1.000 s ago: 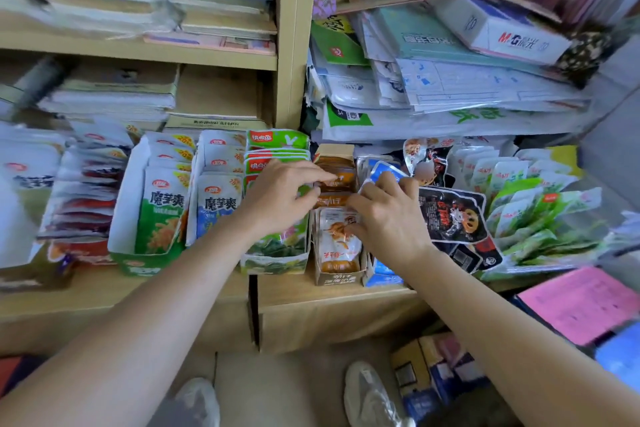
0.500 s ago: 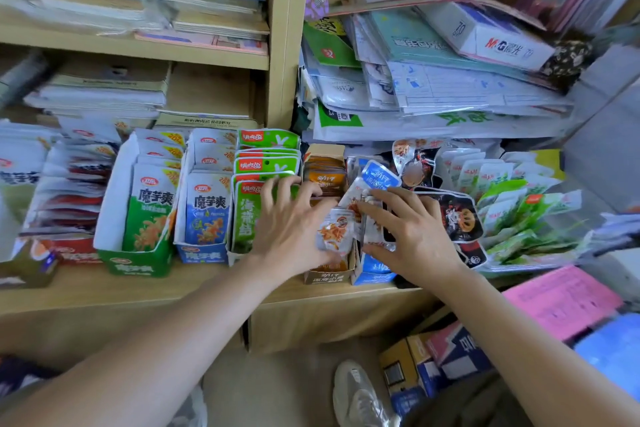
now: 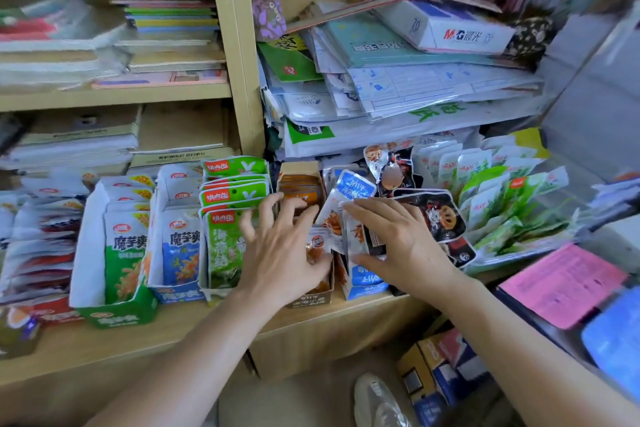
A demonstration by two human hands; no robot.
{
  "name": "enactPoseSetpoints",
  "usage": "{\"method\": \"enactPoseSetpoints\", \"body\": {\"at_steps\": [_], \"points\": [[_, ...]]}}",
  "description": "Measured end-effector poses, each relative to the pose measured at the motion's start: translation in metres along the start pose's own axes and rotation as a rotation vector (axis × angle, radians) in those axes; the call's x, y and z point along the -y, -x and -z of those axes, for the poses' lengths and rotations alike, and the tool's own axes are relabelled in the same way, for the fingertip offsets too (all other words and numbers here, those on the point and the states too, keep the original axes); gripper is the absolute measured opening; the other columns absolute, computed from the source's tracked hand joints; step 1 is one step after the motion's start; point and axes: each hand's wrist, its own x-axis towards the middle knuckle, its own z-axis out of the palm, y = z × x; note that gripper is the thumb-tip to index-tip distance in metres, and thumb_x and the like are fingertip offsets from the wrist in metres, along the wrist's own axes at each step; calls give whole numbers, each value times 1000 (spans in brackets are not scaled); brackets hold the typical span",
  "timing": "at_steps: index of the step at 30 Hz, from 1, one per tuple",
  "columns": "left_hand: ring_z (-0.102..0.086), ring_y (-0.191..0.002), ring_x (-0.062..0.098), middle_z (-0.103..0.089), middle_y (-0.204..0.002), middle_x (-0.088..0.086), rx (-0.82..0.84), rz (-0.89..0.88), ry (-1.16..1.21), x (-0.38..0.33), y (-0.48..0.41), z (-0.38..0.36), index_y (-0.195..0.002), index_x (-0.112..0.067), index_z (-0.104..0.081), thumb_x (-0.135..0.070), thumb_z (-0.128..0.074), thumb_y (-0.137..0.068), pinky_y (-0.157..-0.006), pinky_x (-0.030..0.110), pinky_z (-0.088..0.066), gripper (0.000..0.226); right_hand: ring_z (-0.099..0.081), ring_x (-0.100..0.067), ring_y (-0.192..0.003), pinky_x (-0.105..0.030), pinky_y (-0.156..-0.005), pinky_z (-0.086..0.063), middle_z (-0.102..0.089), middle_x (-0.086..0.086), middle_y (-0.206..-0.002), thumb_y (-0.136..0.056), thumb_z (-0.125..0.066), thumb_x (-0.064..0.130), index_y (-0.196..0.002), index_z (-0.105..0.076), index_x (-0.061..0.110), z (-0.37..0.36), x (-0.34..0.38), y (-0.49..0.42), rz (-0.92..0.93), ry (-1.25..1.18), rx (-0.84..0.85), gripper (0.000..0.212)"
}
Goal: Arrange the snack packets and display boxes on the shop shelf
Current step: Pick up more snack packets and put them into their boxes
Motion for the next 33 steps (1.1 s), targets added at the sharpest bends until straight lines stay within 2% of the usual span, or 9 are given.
{"method": "enactPoseSetpoints", "body": {"at_steps": [5, 8, 14, 18, 21, 23, 26, 30, 33], "points": [[-42, -117, 16, -65, -118, -19, 4, 72, 244, -10, -15, -7, -142, -33, -53, -55, -62, -89, -82, 37, -21, 58, -49, -23, -130, -49, -100, -39, -57, 3, -138, -70, -78, 52, -135, -59, 27, 9, -11, 5, -96, 74, -65, 72], [-41, -102, 10, -68, -96, -22, -46, 118, 349, -14, -27, -11, -130, -34, -64, -46, -69, -89, -73, 35, -15, 43, -52, -23, -128, -52, -98, -47, -60, 4, -135, -73, -75, 48, -130, -63, 27, 16, -19, 10, -149, 130, -64, 61], [-64, -88, 4, -63, -65, -25, -15, 220, 642, -20, -43, -14, -85, -34, -72, -32, -78, -84, -88, 36, -31, 6, -50, -20, -131, -52, -104, -43, -59, 6, -138, -75, -81, 42, -129, -66, 29, 31, -42, 11, -228, 22, -9, 57], [-69, -82, -4, -69, -74, -25, -4, 210, 703, -23, -46, -18, -88, -33, -76, -30, -77, -86, -100, 43, -42, 4, -52, -14, -128, -37, -109, -40, -60, 8, -135, -79, -80, 41, -129, -65, 28, 38, -45, 2, -290, -230, -20, 54], [-69, -93, 1, -74, -87, -21, 24, 156, 580, -24, -44, -17, -97, -35, -78, -33, -71, -91, -88, 28, -21, 9, -54, -3, -122, -26, -106, -41, -62, 19, -126, -84, -78, 34, -133, -60, 29, 46, -45, -11, -338, -383, -52, 52], [-66, -95, 5, -74, -84, -23, 44, 120, 539, -22, -43, -16, -98, -38, -78, -37, -70, -91, -85, 31, -23, 11, -55, 0, -113, -26, -101, -43, -63, 25, -113, -87, -75, 29, -138, -55, 29, 47, -43, -24, -331, -417, -48, 55], [-52, -96, 14, -71, -85, -19, 118, 38, 430, -18, -39, -15, -101, -39, -78, -40, -66, -93, -79, 35, -21, 14, -59, -6, -106, -34, -98, -47, -68, 8, -114, -91, -71, 24, -138, -56, 30, 38, -35, -42, -282, -380, 20, 49], [-49, -93, 15, -68, -89, -17, 131, -156, 322, -13, -34, -13, -95, -36, -79, -41, -62, -94, -78, 37, -25, 18, -65, -11, -93, -48, -92, -51, -68, 12, -96, -92, -68, 19, -103, -75, 26, 27, -33, -50, -202, -329, 89, 15], [-59, -88, 9, -71, -89, -16, 24, -90, 514, -5, -31, -10, -98, -28, -80, -29, -63, -89, -86, 36, -44, 19, -65, -11, -86, -50, -88, -51, -68, 17, -85, -94, -61, 39, -95, -76, 25, 28, -36, -43, -185, -310, 118, 21]]}}
